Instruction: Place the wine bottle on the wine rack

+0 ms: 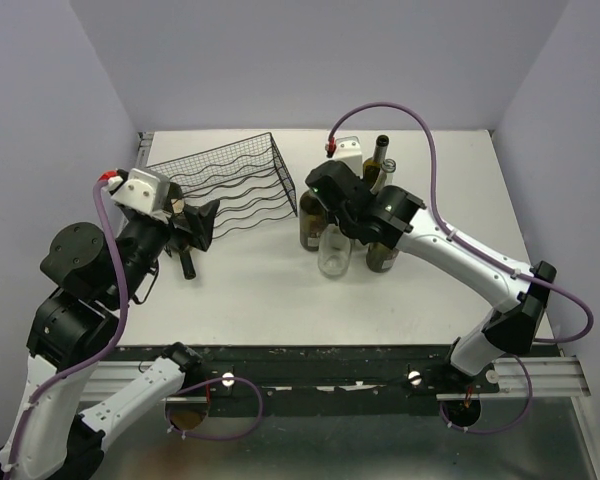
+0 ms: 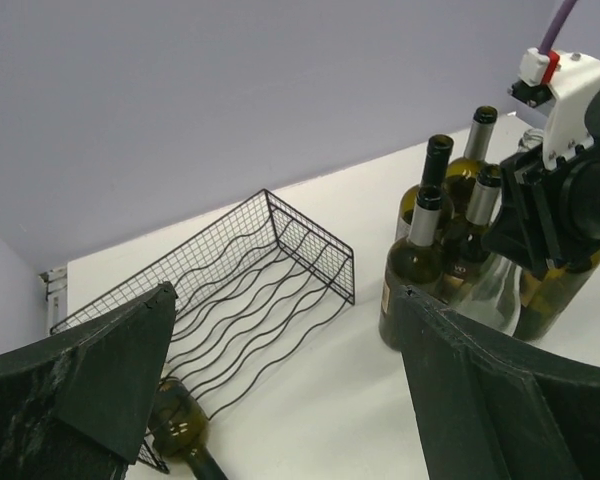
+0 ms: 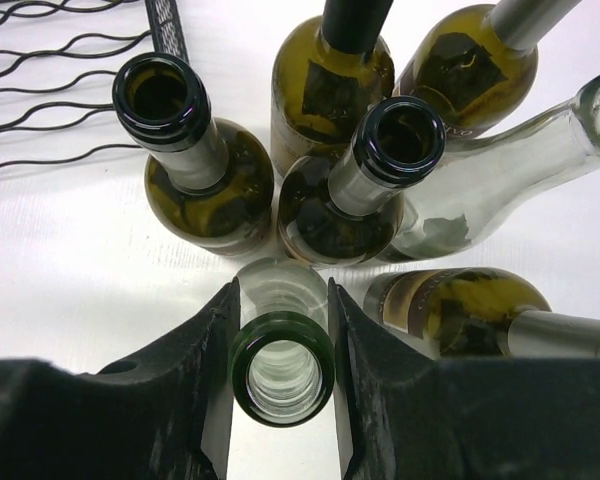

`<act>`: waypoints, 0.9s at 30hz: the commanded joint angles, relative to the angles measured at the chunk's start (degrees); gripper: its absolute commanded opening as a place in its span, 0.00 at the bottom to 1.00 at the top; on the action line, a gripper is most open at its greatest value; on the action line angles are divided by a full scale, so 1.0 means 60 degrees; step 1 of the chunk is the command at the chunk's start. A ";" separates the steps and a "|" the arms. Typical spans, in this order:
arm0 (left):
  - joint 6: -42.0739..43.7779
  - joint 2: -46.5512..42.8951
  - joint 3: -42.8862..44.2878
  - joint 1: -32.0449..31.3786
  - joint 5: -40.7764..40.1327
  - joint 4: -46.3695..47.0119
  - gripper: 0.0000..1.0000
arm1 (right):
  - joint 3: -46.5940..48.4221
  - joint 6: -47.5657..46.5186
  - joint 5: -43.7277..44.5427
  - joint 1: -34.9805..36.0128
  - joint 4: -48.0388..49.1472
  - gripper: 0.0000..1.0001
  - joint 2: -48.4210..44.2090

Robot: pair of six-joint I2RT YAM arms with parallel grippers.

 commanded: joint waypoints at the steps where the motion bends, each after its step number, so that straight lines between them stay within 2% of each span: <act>1: -0.0063 -0.0291 -0.0610 -0.0041 0.1065 -0.0113 0.99 | 0.0090 0.0077 -0.0243 -0.0030 0.0072 0.16 -0.0291; 4: -0.0151 -0.0511 -0.1531 -0.0027 0.2074 0.0618 0.99 | 0.0485 0.0004 -0.0609 -0.0016 -0.0119 0.01 -0.0364; 11: -0.1335 -0.1112 -0.5221 -0.0056 0.4799 0.4395 0.99 | 0.1614 -0.0683 -0.2643 -0.0030 -0.0076 0.01 -0.0686; 14: -0.1966 -0.1098 -0.6409 -0.0070 0.5518 0.6007 0.99 | 0.1731 -0.1006 -0.3479 -0.0030 0.0144 0.01 -0.0877; 27: -0.2378 -0.0146 -0.7921 -0.0187 0.6282 0.7813 0.99 | 0.1644 -0.1138 -0.6013 -0.0030 0.0993 0.01 -0.1053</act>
